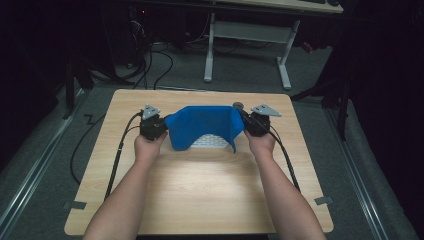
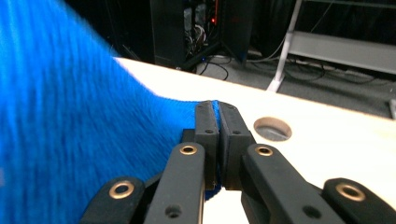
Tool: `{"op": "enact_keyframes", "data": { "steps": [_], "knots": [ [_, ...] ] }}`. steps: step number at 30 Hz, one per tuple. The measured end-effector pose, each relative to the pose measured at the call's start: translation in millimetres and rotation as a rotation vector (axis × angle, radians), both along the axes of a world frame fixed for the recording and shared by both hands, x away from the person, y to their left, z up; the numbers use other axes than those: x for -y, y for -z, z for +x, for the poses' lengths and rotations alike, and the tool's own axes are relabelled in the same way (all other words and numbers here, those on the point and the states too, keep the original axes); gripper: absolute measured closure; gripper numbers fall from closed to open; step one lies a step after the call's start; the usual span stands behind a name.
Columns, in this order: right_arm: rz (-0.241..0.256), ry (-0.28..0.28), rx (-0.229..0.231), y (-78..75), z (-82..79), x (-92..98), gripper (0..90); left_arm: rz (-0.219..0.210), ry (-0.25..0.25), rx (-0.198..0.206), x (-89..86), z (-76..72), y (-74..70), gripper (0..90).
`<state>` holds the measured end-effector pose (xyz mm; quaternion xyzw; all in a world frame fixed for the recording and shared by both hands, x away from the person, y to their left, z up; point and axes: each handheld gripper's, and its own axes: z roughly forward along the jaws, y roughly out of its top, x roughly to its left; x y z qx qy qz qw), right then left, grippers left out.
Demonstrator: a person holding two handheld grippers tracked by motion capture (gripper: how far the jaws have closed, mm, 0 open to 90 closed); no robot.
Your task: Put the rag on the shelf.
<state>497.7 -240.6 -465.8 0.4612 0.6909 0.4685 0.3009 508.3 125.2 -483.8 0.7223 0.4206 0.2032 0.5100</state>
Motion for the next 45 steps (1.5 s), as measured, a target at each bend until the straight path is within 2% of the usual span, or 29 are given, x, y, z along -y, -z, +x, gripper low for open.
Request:
{"op": "enact_keyframes", "data": {
  "steps": [3,9,16,19,24,33,36,38,45],
  "knots": [
    [0.003,0.001,-0.024,9.8,-1.1,-0.9,88.6,0.003,0.017,-0.014,3.8,-0.4,6.3,88.1],
    [0.011,-0.001,-0.036,21.0,-5.9,-1.7,88.4,-0.013,0.028,-0.028,7.7,0.1,12.1,87.7],
    [0.005,0.004,-0.049,26.7,-8.4,-1.6,87.8,-0.015,0.028,-0.040,8.9,-2.1,15.8,85.7],
    [0.015,0.018,-0.041,26.3,-9.9,-0.5,80.5,-0.012,0.006,-0.041,6.6,-2.9,13.8,74.3],
    [0.035,0.047,-0.059,22.4,-11.6,9.7,67.0,-0.010,-0.043,-0.010,-2.3,-7.7,5.3,62.5],
    [0.029,0.082,-0.040,7.3,-17.3,29.8,63.3,-0.006,-0.073,0.006,-16.7,-14.5,-5.5,59.8],
    [0.024,0.087,-0.038,4.7,-18.8,32.7,62.0,0.011,-0.078,-0.001,-19.8,-15.5,-5.8,59.0],
    [0.015,0.086,-0.035,2.5,-19.9,34.2,61.5,0.017,-0.084,0.008,-22.5,-16.0,-6.4,57.4],
    [0.005,0.088,-0.024,-3.4,-24.1,37.3,59.0,0.025,-0.098,0.006,-33.7,-21.9,-8.0,54.4]
  ]
}}
